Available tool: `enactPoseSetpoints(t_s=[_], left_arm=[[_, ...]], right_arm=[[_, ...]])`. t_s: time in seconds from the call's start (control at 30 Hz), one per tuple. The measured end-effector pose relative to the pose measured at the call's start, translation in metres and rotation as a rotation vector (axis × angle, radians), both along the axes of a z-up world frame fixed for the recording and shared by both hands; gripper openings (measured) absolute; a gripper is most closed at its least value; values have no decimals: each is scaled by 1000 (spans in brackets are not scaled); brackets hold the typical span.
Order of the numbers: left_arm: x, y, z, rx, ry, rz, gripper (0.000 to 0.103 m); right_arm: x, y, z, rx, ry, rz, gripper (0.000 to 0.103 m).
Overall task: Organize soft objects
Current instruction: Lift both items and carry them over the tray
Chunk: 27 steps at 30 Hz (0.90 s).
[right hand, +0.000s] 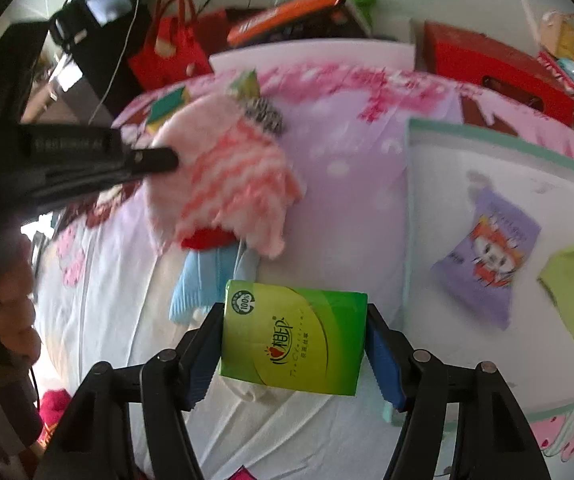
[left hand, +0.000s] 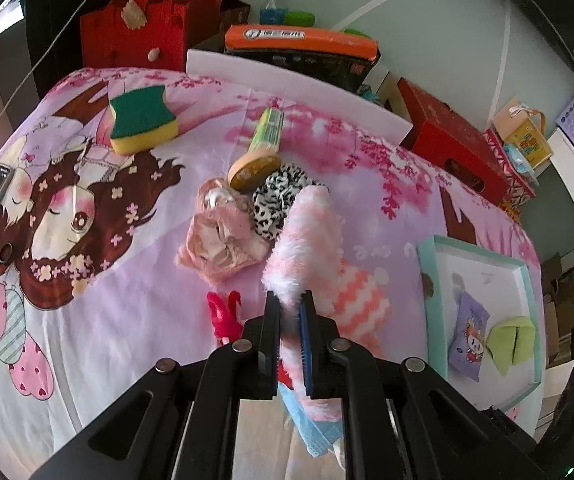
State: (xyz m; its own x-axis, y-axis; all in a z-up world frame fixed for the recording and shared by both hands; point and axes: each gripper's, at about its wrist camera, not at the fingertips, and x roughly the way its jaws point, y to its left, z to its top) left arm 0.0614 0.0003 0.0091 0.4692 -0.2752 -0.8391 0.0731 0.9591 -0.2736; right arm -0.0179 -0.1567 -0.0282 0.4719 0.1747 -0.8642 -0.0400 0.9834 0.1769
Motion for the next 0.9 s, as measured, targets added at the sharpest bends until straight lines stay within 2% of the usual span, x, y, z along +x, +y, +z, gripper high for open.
enactPoseSetpoints(t_s=[0.33,0.63,0.9], left_arm=[[-6,1,21,-43,-89,-13,7],[-36,-1,77,-141,-342,-64,7],[-56,-23,108,-210,-491,-161,7]], right_arm=[[-2,-14,11,14,-59,-58,69],[-13,-42,38,32,-184,-175,69],[-28,-99,51,34,-243,-371,69]])
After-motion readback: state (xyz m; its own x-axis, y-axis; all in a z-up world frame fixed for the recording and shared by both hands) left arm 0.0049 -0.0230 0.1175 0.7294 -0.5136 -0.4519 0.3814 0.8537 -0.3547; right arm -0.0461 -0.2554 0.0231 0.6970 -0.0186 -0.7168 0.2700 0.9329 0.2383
